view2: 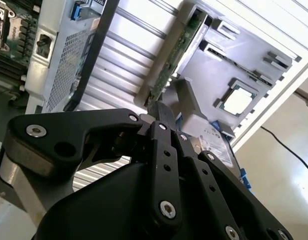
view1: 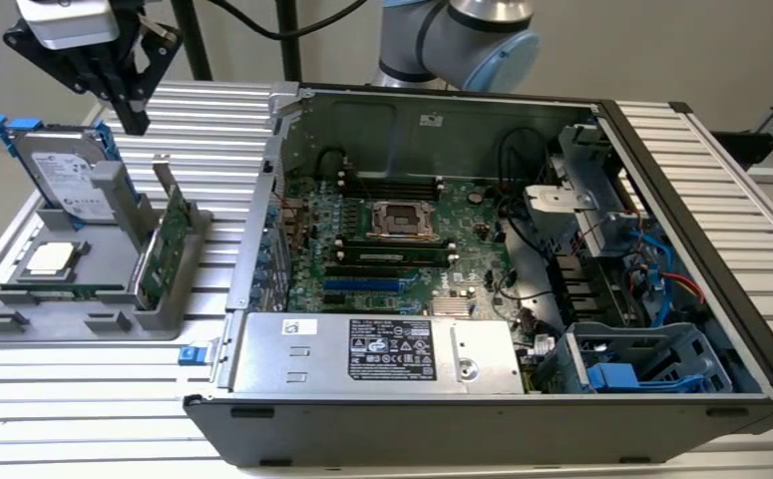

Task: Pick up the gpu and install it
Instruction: 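Pick up the gpu and move the gpu toward the slot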

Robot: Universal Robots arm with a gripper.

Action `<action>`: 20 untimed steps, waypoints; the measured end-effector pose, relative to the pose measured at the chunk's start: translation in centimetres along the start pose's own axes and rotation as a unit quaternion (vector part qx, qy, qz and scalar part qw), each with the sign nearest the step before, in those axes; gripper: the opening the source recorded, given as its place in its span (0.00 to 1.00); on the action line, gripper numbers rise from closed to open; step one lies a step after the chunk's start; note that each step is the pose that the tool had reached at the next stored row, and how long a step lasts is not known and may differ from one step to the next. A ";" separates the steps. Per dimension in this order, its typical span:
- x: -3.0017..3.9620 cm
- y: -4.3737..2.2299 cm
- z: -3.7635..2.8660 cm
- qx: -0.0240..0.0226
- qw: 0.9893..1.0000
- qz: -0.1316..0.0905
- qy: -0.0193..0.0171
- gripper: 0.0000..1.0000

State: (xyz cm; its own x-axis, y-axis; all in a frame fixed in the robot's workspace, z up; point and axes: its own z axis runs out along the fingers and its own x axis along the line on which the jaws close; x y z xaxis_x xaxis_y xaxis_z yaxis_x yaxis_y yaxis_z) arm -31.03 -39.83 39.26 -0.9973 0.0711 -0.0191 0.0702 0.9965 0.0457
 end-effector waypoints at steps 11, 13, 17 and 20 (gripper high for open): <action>1.45 -0.10 -0.03 0.000 1.000 0.000 0.000 0.00; 1.70 -0.11 -0.03 0.000 1.000 0.000 0.000 0.00; 2.17 -0.14 -0.05 0.000 1.000 0.000 0.000 0.00; 2.50 -0.17 -0.05 0.000 1.000 0.000 0.000 0.00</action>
State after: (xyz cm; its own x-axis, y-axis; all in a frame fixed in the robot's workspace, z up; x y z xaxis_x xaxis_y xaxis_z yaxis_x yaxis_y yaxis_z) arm -33.54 -39.82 39.26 -0.9973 0.0711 -0.0192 0.0702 0.9965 0.0457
